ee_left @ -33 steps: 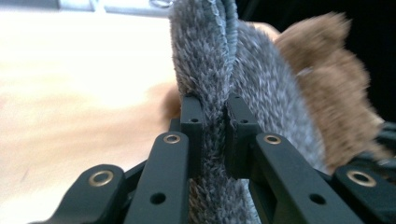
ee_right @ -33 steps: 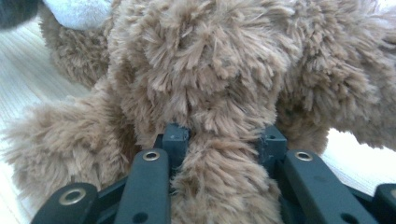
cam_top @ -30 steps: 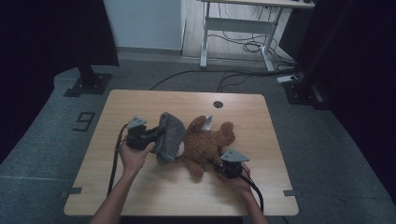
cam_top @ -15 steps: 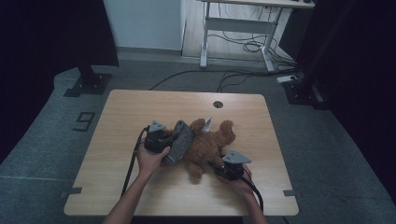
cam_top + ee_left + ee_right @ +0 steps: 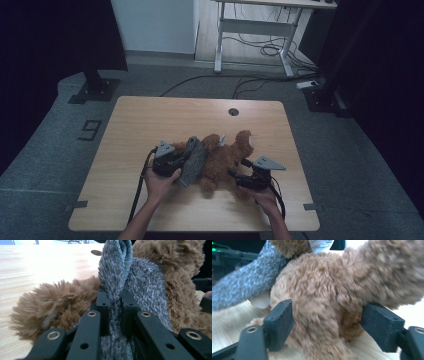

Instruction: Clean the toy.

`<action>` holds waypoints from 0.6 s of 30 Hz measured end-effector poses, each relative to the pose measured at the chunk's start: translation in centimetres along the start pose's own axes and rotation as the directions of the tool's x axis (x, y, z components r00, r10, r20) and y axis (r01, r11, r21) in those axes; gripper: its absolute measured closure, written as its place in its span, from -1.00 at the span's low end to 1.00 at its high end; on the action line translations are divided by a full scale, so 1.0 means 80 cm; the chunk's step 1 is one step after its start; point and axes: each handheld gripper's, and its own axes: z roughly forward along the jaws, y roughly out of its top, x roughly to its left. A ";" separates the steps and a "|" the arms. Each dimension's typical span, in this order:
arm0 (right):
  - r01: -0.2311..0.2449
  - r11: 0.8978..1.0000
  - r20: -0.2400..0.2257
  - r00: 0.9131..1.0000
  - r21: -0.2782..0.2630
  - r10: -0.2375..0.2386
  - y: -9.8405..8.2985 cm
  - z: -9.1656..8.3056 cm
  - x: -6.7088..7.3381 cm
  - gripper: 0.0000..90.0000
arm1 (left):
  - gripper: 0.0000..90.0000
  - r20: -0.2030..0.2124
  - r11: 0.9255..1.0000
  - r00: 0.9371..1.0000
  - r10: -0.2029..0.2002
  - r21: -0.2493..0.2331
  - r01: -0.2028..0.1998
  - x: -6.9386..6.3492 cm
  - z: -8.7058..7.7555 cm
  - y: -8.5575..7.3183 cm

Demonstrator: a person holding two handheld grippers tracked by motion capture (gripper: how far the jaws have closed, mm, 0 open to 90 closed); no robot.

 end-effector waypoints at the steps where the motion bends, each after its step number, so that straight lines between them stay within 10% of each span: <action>1: -0.003 1.000 0.002 1.000 0.008 0.003 0.002 0.004 0.002 -0.49 | 0.77 0.002 1.000 1.000 -0.002 -0.004 0.002 -0.001 -0.002 -0.002; 5: 0.006 0.997 0.017 1.000 0.079 -0.007 -0.003 0.026 0.009 -0.51 | 0.77 0.011 1.000 1.000 -0.001 -0.012 0.001 -0.004 -0.008 -0.008; 13: 0.040 0.992 -0.013 0.999 0.116 -0.039 -0.012 0.027 0.010 0.16 | 0.76 0.038 1.000 0.999 -0.002 -0.006 0.002 -0.012 -0.020 -0.007; 18: 0.058 0.992 -0.001 0.998 0.113 -0.059 -0.015 0.026 0.009 0.29 | 0.77 0.055 0.999 0.998 0.041 -0.036 -0.039 -0.030 -0.035 0.022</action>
